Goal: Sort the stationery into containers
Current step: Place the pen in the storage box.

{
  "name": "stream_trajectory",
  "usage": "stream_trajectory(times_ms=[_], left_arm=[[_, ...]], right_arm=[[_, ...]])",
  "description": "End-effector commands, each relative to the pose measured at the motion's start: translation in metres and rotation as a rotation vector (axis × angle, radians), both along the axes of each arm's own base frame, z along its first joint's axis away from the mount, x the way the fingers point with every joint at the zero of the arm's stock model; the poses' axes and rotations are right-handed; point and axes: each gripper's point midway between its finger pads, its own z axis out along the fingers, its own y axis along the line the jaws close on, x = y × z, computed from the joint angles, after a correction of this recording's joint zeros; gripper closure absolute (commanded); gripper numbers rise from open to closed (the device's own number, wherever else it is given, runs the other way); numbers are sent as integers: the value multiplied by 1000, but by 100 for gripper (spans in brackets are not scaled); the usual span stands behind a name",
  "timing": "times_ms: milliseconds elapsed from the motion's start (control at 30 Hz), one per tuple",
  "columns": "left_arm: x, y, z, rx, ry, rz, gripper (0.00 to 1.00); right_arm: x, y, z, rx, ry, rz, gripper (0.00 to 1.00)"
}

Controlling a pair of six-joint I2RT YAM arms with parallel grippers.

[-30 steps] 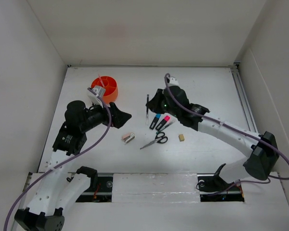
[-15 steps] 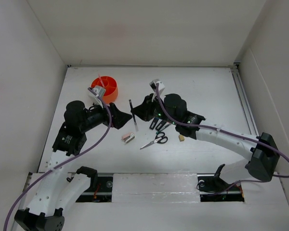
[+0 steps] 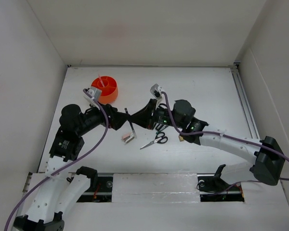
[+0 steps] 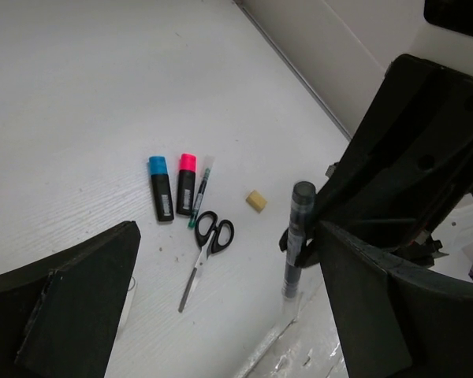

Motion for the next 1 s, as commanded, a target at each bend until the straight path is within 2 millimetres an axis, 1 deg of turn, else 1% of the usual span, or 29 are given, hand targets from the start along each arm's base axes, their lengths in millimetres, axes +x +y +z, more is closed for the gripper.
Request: stream_trajectory(times_ms=[0,33,67,100,133,200,233,267,300,333,400,433,467,500,533,567,633,733,767,800,833,867,900,933,967], left_arm=[[1,-4,15,-32,-51,-25,11],[0,-5,19,-43,-58,-33,12],[2,-3,16,-50,-51,-27,14],[2,-3,19,-62,-56,-34,16],[0,-5,17,-72,-49,-50,17],[-1,-6,17,-73,-48,-59,18],[-1,-6,17,-73,-48,-59,18],[-1,-6,21,-75,-57,-59,18],[-4,-5,23,-77,-68,-60,18],[-3,-5,25,-79,-77,-60,18],[-3,-5,25,-79,-77,-60,20],[-3,-5,25,-79,-77,-60,22],[-3,-5,25,-79,-77,-60,26],[-3,-5,25,-79,-77,-60,33],[-3,-5,25,-79,-77,-60,36],[-3,-5,25,-79,-77,-60,40],[-5,-6,25,-79,-76,-69,49],[-9,-10,27,-98,-75,-100,54],[-9,-10,27,-99,-75,-100,60],[-10,-11,27,-105,-67,-108,64],[-8,-12,27,-105,-67,-109,69],[-10,-12,27,-105,-67,-119,73],[-10,-12,27,-105,-67,-119,80],[-12,-14,27,-112,-59,-131,92],[-11,-15,28,-121,-49,-140,98]], right_arm=[[-21,0,49,149,-102,76,100],[-24,4,48,150,-103,87,100],[-24,3,50,159,-109,87,100],[-23,5,46,154,-95,88,100],[-21,8,44,154,-95,88,100],[-25,12,46,161,-91,108,100],[-23,15,40,150,-83,108,100],[-23,15,40,150,-83,108,100],[-27,19,36,143,-76,118,100],[-27,19,36,143,-76,119,100],[-29,18,45,173,-91,130,100],[-30,20,43,175,-83,140,100],[-32,19,45,181,-90,151,100],[-31,22,39,172,-71,153,100],[-31,22,41,180,-78,153,100],[-30,24,36,173,-59,155,100],[-31,24,43,199,-67,158,100],[-27,26,44,201,-65,146,100],[-27,26,48,208,-70,146,100],[-26,28,44,200,-64,146,100],[-24,28,48,208,-68,137,100],[-24,28,48,210,-59,139,100],[-21,30,44,203,-51,128,100],[-21,30,44,203,-51,128,100],[-17,30,45,207,-47,103,100]])
